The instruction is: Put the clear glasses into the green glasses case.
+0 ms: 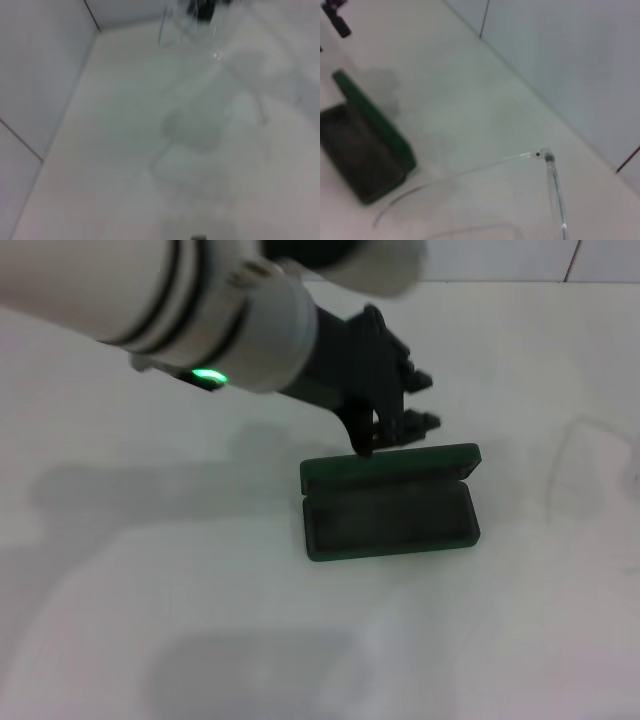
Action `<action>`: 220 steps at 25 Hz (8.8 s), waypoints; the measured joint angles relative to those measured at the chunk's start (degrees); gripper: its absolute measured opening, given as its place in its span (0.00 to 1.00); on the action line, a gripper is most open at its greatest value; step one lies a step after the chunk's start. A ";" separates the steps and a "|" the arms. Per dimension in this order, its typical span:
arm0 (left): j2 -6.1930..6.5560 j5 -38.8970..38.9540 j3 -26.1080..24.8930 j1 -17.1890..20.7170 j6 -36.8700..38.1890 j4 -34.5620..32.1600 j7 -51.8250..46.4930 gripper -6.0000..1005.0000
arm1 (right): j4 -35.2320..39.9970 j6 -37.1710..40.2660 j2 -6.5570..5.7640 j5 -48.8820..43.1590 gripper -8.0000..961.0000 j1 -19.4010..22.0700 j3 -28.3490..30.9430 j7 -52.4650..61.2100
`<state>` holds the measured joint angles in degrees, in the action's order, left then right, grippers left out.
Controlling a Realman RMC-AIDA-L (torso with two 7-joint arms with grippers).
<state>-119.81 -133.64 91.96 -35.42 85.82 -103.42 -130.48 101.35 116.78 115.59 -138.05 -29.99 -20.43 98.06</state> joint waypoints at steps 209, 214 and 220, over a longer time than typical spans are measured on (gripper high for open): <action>-0.15 68.02 -15.91 9.95 20.18 37.85 32.01 0.04 | -83.47 1.86 0.43 78.57 0.09 -8.52 -23.60 -33.27; -0.15 69.14 -15.09 9.79 19.68 37.86 32.91 0.04 | -83.51 0.90 0.43 78.73 0.09 -8.70 -25.80 -33.61; -0.15 70.18 -14.39 9.57 18.89 37.86 33.44 0.04 | -83.59 -0.11 0.49 78.83 0.09 -9.03 -28.56 -33.88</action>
<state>-119.97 -63.46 77.56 -25.85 104.71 -65.56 -97.04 17.75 116.67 116.08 -59.22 -39.02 -48.99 64.18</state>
